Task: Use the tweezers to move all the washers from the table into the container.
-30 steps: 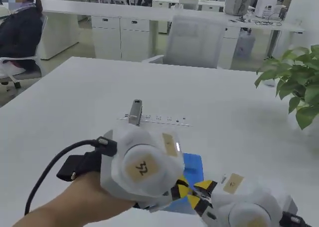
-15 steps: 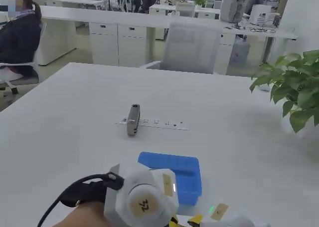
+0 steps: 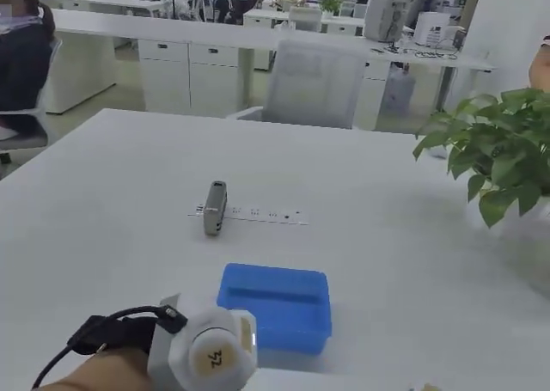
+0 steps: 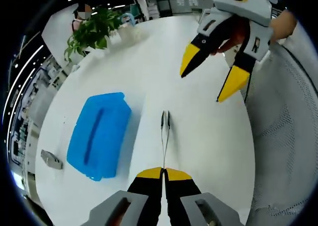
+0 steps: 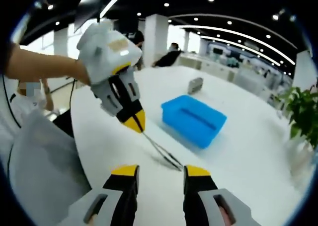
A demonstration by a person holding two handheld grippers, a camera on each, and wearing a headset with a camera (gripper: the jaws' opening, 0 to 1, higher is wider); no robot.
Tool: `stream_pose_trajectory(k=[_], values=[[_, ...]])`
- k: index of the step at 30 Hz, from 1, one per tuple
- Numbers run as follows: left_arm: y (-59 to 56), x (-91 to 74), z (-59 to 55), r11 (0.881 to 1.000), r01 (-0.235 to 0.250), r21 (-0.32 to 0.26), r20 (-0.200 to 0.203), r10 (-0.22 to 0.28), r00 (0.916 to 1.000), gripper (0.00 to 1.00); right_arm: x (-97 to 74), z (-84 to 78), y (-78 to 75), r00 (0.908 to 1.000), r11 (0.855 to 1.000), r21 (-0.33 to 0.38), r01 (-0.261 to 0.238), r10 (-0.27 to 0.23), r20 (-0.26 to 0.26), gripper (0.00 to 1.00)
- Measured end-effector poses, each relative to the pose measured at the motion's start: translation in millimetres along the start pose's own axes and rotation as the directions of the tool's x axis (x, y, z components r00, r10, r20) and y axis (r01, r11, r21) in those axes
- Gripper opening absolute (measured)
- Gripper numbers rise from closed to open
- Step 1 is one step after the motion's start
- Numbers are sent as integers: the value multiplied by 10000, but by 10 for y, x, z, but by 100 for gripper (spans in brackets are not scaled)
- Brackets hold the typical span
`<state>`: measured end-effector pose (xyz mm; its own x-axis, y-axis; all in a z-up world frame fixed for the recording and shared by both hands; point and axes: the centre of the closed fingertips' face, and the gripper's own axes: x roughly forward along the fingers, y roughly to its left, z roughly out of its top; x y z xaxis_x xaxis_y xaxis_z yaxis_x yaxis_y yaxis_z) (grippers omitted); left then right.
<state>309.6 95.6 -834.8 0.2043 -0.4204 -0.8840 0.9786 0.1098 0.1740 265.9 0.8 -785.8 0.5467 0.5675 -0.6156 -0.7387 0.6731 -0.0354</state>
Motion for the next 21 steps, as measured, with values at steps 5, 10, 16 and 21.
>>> stream_pose_trajectory(k=[5, 10, 16, 21], values=[[-7, 128, -175, 9995, 292, 138, -810, -280, 9963, 0, -136, 0, -65, 9989, 9932, 1120, 319, -355, 296, 48], [-7, 193, -290, 9990, 452, 62, -1343, -440, 9900, 0, -234, -82, -97, 9978, 9892, 1322, 627, -652, 147, 53], [-28, 161, -324, 9986, 391, -349, -1270, -433, 9910, 3, -337, -150, -128, 9966, 9832, 1648, 781, -814, 131, 58], [-49, 7, -333, 9757, -246, -2179, -891, 52, 9960, 25, -379, -119, -185, 9956, 9814, 1737, 821, -887, 305, 62]])
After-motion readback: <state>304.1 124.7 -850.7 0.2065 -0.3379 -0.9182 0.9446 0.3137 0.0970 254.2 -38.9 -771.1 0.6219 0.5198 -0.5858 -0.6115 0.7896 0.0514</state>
